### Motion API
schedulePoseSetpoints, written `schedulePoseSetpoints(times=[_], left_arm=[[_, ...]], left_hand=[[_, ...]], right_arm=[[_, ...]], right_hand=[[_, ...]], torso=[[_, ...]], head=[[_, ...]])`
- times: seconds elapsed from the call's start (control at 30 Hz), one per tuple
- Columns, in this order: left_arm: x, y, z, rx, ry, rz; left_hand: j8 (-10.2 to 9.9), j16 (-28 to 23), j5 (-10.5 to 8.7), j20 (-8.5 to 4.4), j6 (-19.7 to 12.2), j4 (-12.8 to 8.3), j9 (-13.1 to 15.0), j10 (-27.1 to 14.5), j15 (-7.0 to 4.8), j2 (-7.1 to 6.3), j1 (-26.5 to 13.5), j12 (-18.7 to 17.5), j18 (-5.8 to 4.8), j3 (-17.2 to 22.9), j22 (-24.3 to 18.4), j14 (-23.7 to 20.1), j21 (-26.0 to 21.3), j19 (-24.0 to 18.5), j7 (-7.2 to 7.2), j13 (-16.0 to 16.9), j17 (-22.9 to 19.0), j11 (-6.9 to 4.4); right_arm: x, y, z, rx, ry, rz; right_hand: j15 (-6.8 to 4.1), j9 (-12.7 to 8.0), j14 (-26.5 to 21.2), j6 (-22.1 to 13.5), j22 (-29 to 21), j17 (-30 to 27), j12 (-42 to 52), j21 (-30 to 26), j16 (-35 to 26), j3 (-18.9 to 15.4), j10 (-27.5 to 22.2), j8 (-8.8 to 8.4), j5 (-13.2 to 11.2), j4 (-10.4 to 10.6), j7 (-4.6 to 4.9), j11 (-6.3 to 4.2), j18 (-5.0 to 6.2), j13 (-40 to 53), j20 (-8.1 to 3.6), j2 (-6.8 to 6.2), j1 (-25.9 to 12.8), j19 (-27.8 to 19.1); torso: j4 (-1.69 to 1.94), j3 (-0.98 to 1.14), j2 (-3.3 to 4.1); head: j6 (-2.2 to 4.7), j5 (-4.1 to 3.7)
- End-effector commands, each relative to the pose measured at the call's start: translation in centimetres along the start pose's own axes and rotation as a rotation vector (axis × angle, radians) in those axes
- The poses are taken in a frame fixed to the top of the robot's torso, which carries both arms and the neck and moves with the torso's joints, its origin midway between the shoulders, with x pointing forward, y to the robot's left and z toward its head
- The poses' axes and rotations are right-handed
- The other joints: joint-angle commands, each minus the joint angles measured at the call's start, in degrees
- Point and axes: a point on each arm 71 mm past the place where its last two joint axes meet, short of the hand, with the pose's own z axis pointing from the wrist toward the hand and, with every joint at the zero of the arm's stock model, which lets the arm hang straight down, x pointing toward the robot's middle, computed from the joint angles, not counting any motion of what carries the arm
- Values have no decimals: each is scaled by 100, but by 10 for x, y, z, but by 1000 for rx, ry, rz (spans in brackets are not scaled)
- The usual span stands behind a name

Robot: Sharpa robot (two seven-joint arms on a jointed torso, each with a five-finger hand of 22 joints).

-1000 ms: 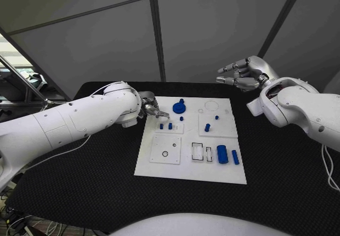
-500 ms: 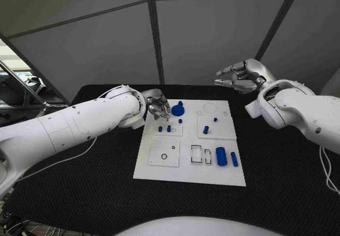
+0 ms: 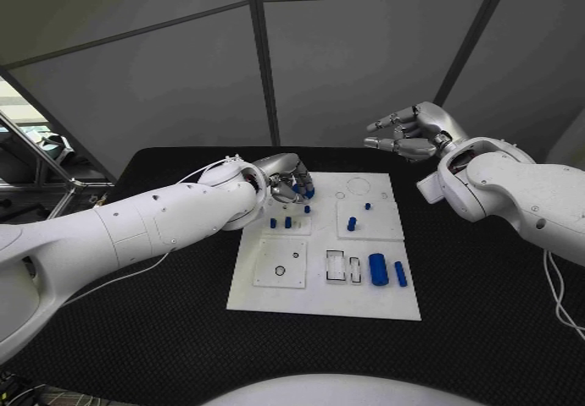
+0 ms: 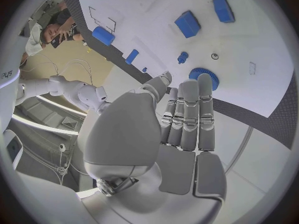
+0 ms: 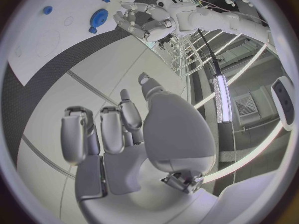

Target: Assemble the parts on the task board

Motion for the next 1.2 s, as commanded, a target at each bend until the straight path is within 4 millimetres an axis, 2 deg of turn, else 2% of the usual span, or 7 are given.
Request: schedulePoseSetpoints(times=[0.03, 0.2, 0.33, 0.53, 0.83, 1.2], left_arm=[[1, -7, 3, 56, -15, 116], [6, -9, 7, 46, 21, 158], [10, -9, 9, 30, 58, 183], [15, -8, 12, 5, 104, 207], [18, -5, 16, -19, 138, 222], [21, -6, 20, -13, 154, 223]], left_hand=[[-22, 524, -22, -5, 41, 7, -127, 31, -22, 4, -63, -44, -70, -39, 76, 245, 98, 101, -17, -151, 403, -6], [-2, 1235, -20, -25, 124, 15, -329, 65, -41, 32, -74, -53, -188, -58, 692, 574, 815, 570, -1, -410, 946, -12], [-3, 1440, -30, -36, 149, 34, -442, 9, -49, 25, -107, -111, -232, -86, 940, 673, 1091, 729, 5, -576, 1070, -3], [-10, 1527, -57, -36, 143, 57, -564, -95, -49, 27, -124, -195, -237, -129, 1011, 704, 1144, 736, 14, -749, 1082, 22], [-9, 1569, -47, -28, 149, 54, -618, -108, -37, 51, -101, -216, -247, -128, 1063, 724, 1193, 758, 25, -820, 1095, 29], [11, 1739, 16, -3, 221, 36, -730, 18, -4, 150, -27, -195, -300, -59, 1295, 814, 1446, 909, 49, -957, 1208, 34]], right_arm=[[1, 2, 1, -11, 6, 3], [1, 3, 1, -12, 7, 4], [2, 3, 1, -13, 8, 4], [2, 4, 1, -14, 9, 5], [3, 4, 2, -14, 10, 6], [4, 5, 2, -16, 12, 7]], right_hand=[[-41, -9, 207, 52, 507, 12, -8, -31, -21, -15, -28, -23, 17, -18, 0, -8, 79, -1, -21, -12, -58, 3], [-41, -9, 207, 52, 507, 12, -8, -31, -21, -15, -28, -23, 17, -18, 0, -8, 79, -1, -21, -12, -58, 3], [-41, -9, 207, 52, 507, 12, -8, -31, -21, -15, -28, -23, 17, -18, 0, -8, 79, -1, -21, -12, -58, 3], [-41, -9, 207, 52, 507, 12, -8, -31, -21, -15, -28, -23, 17, -18, 0, -8, 79, -1, -21, -12, -58, 3], [-41, -9, 208, 52, 509, 16, -7, -30, -20, -13, -27, -23, 18, -21, 0, -8, 78, -1, -22, -9, -58, 5], [-41, -9, 209, 52, 510, 17, -7, -29, -19, -12, -27, -23, 18, -22, -1, -8, 78, -1, -22, -7, -58, 6]], torso=[[-4, -1, 1], [6, -3, -3], [2, 0, -2], [13, -3, -4], [10, -3, -3], [13, -2, -11]], head=[[-6, -3], [-20, -21], [-28, -20], [-38, -29], [-55, -34], [-63, -40]])
